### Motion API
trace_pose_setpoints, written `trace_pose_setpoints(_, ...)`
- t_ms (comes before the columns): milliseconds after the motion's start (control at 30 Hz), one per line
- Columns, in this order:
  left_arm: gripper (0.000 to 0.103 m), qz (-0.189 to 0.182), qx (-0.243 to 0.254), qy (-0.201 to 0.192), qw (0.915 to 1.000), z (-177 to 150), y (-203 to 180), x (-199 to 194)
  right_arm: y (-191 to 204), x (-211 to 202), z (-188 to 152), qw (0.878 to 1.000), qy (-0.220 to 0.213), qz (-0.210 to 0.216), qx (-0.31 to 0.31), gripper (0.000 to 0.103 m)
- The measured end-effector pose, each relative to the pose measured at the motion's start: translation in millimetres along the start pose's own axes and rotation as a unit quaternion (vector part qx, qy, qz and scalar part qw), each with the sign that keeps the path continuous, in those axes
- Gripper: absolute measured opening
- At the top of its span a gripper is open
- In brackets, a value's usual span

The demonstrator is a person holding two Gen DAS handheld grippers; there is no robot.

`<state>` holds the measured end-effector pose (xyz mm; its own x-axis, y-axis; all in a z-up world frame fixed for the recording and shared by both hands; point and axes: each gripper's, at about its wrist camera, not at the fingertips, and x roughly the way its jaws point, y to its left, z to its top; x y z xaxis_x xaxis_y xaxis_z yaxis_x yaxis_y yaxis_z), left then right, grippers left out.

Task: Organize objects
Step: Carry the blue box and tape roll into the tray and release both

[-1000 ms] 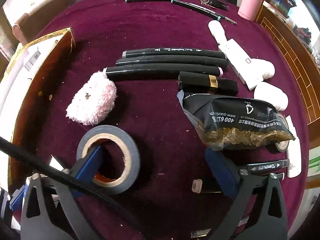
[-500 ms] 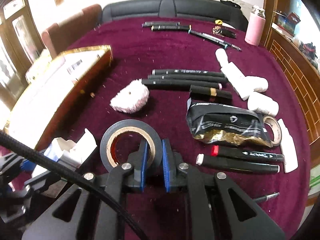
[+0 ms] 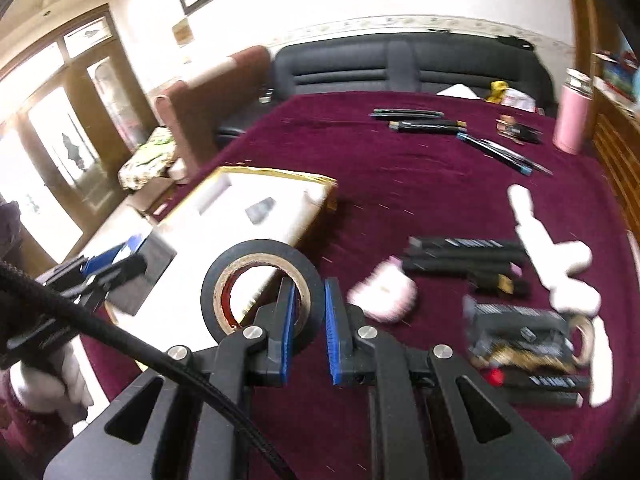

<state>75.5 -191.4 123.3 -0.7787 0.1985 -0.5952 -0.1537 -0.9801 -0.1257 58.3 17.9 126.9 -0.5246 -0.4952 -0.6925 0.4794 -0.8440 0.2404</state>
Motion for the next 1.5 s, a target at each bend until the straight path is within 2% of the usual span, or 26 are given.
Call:
trace_pose_setpoints(100, 0.030, 0.042, 0.008, 0.004, 0.9991, 21.8, 28.1, 16.7, 19.2, 27.5, 17.7, 1.000, 0.015, 0.018, -0.004, 0.012)
trace_pose_setpoints(267, 0.030, 0.058, -0.007, 0.032, 0.9978, 43.7, 70.7, 64.1, 38.3, 83.6, 33.9, 0.997, 0.057, 0.043, 0.008, 0.012)
trace_pose_setpoints(433, 0.030, 0.069, -0.021, 0.072, 0.9948, 45.7, 102.2, 106.0, 55.1, 135.7, 38.7, 0.994, 0.095, 0.047, 0.006, 0.012)
trace_pose_setpoints(467, 0.030, 0.071, -0.025, 0.081, 0.9939, 45.8, 106.9, 119.8, 58.4, 146.5, 39.6, 0.994, 0.101, 0.044, 0.004, 0.012)
trace_pose_setpoints(667, 0.030, 0.073, -0.046, 0.116, 0.9895, 33.0, 122.6, 146.0, 63.0, 183.8, 40.8, 0.991, 0.131, 0.018, -0.007, 0.012)
trace_pose_setpoints(800, 0.030, 0.082, -0.061, 0.121, 0.9874, 30.7, 130.7, 152.8, 64.9, 194.2, 41.2, 0.991, 0.133, -0.010, -0.020, 0.014)
trace_pose_setpoints(933, 0.035, 0.081, -0.088, 0.139, 0.9830, 27.1, 137.7, 158.0, 67.1, 192.4, 43.4, 0.992, 0.123, -0.009, -0.022, 0.019)
trace_pose_setpoints(1033, 0.036, 0.081, -0.100, 0.129, 0.9833, 28.2, 136.9, 147.3, 67.7, 179.4, 44.8, 0.995, 0.101, -0.006, -0.025, 0.019)
trace_pose_setpoints(1100, 0.051, 0.073, -0.119, 0.109, 0.9843, 26.8, 138.6, 132.6, 65.5, 161.3, 44.5, 0.997, 0.078, 0.006, -0.018, 0.020)
trace_pose_setpoints(1167, 0.061, 0.067, -0.134, 0.089, 0.9846, 18.5, 133.7, 113.8, 61.7, 140.9, 41.7, 0.999, 0.049, 0.015, -0.012, 0.025)
trace_pose_setpoints(1233, 0.061, 0.064, -0.139, 0.078, 0.9851, 9.9, 127.4, 99.6, 60.6, 126.1, 39.0, 0.999, 0.027, 0.020, -0.008, 0.034)
trace_pose_setpoints(1500, 0.061, 0.041, -0.168, 0.090, 0.9808, -18.0, 114.3, 71.1, 19.3, 65.0, -1.5, 0.999, -0.007, 0.026, 0.044, 0.034)
